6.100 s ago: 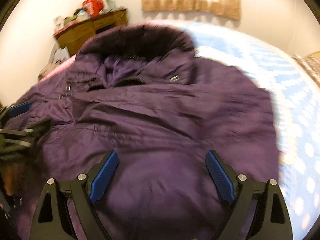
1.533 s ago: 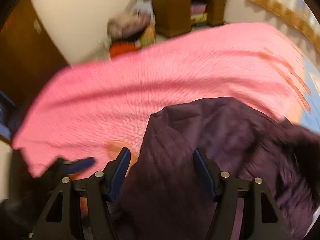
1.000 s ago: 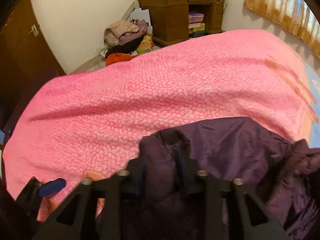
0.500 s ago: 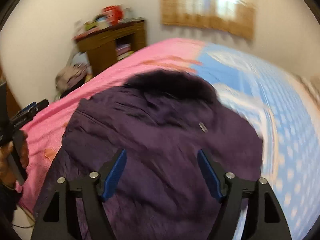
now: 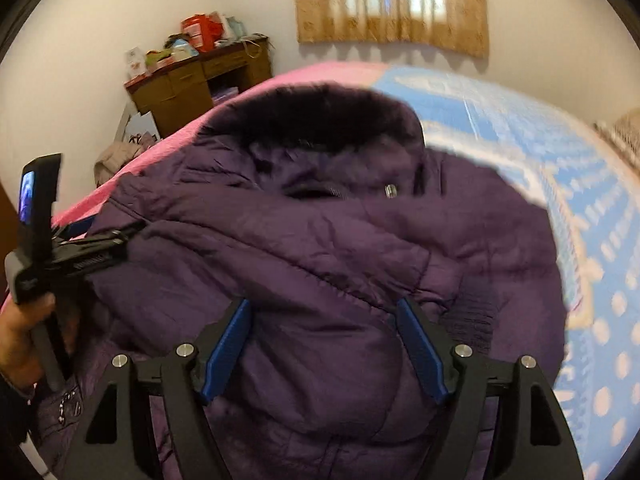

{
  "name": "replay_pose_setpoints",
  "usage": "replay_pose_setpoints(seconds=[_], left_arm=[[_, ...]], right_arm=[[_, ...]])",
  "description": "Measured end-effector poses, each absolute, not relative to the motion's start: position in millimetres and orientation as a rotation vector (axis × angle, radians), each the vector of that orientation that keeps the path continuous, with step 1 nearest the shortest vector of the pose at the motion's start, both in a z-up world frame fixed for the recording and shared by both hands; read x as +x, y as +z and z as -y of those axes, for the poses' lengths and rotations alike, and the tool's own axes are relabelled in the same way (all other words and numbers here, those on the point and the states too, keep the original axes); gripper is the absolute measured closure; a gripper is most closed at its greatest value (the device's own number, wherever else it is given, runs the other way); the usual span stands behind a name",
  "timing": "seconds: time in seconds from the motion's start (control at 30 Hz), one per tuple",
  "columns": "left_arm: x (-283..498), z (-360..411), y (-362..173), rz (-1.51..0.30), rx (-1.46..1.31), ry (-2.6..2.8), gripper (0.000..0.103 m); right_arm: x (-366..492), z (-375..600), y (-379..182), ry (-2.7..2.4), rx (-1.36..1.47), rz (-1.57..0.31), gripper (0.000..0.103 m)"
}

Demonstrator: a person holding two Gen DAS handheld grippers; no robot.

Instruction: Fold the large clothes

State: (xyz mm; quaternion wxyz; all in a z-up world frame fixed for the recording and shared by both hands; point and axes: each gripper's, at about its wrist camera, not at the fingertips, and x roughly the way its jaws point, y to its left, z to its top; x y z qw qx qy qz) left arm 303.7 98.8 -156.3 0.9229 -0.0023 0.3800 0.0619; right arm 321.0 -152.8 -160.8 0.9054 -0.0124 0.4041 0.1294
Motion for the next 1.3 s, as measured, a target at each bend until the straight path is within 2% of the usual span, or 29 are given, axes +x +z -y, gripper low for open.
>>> replay_pose_setpoints(seconds=[0.5,1.3], left_arm=[[307,-88,-163,-0.794,0.042,0.154,0.0],[306,-84,-164,-0.794,0.044,0.153,0.0]], right_arm=[[321,132,-179,0.175,-0.193,-0.835,0.026],[320,126,-182,0.142,-0.227,-0.833,0.026]])
